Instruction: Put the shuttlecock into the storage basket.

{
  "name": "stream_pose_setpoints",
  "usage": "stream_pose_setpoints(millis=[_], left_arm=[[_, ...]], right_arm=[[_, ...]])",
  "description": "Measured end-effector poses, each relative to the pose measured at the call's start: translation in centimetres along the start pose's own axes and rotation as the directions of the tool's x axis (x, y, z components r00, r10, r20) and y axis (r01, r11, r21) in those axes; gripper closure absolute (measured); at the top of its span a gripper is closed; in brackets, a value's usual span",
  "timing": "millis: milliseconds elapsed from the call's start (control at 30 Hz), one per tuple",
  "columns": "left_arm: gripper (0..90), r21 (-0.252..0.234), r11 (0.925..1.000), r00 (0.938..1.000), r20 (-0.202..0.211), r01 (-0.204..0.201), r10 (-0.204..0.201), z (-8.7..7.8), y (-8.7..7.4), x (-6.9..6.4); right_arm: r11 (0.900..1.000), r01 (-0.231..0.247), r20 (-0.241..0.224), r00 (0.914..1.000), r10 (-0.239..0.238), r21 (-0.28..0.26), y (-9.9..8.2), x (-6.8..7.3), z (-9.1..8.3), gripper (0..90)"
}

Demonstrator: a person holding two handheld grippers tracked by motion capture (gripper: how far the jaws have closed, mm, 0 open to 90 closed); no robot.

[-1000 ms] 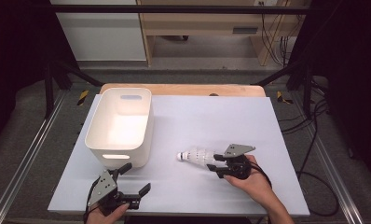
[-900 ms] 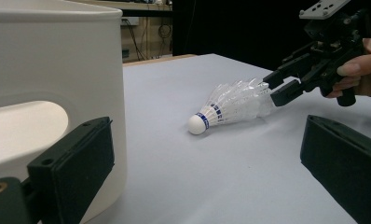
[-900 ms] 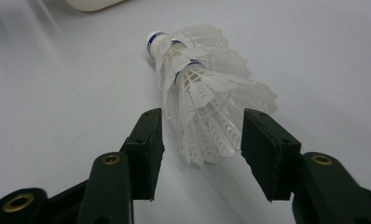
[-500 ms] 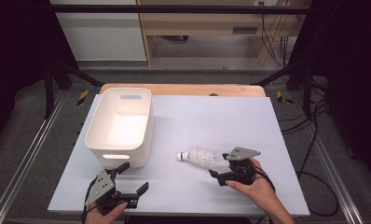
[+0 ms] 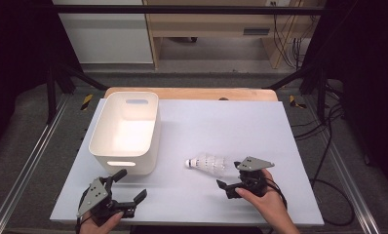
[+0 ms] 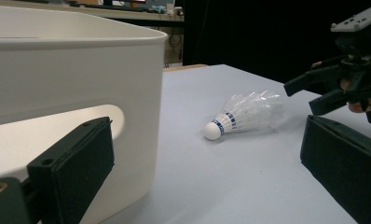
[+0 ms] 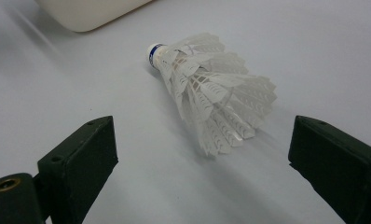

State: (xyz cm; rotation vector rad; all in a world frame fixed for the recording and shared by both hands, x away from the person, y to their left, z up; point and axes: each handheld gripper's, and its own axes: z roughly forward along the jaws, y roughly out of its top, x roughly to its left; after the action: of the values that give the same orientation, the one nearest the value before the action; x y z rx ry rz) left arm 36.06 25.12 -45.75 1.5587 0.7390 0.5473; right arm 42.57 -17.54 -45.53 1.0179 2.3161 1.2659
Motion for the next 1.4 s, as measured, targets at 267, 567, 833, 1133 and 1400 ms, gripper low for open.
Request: stream_pose_setpoints(millis=[267,567,833,1133,1400], left_arm=[[2.4,-0.025,0.9996,0.9999,0.006,-0.011,0.011,-0.5,0.0,0.4],[2.4,-0.017,0.9996,0.9997,0.01,-0.024,0.024,-0.2,-0.2,0.3],[2.4,-0.017,0.9996,0.9998,0.005,-0.021,0.021,-0.3,-0.3,0.5],[2.5,-0.016,0.9997,0.9998,0.004,-0.018,0.018,-0.3,-0.3,0.6],[2.5,-0.014,0.9997,0.9998,0.006,-0.018,0.018,-0.3,-0.3,0.6]], right_arm=[[0.9996,-0.025,-0.003,0.9997,0.025,-0.011,-0.6,0.5,0.1,7.1],[0.9991,-0.041,-0.004,0.9992,0.041,-0.014,-0.8,1.1,0.7,10.9],[0.9978,-0.062,0.002,0.998,0.062,-0.022,-0.6,1.5,1.9,24.2],[0.9964,-0.073,0.005,0.9973,0.073,-0.043,-0.2,1.8,3.5,39.3],[0.9941,-0.078,0.009,0.9968,0.079,-0.075,0.3,1.6,4.3,47.6]])
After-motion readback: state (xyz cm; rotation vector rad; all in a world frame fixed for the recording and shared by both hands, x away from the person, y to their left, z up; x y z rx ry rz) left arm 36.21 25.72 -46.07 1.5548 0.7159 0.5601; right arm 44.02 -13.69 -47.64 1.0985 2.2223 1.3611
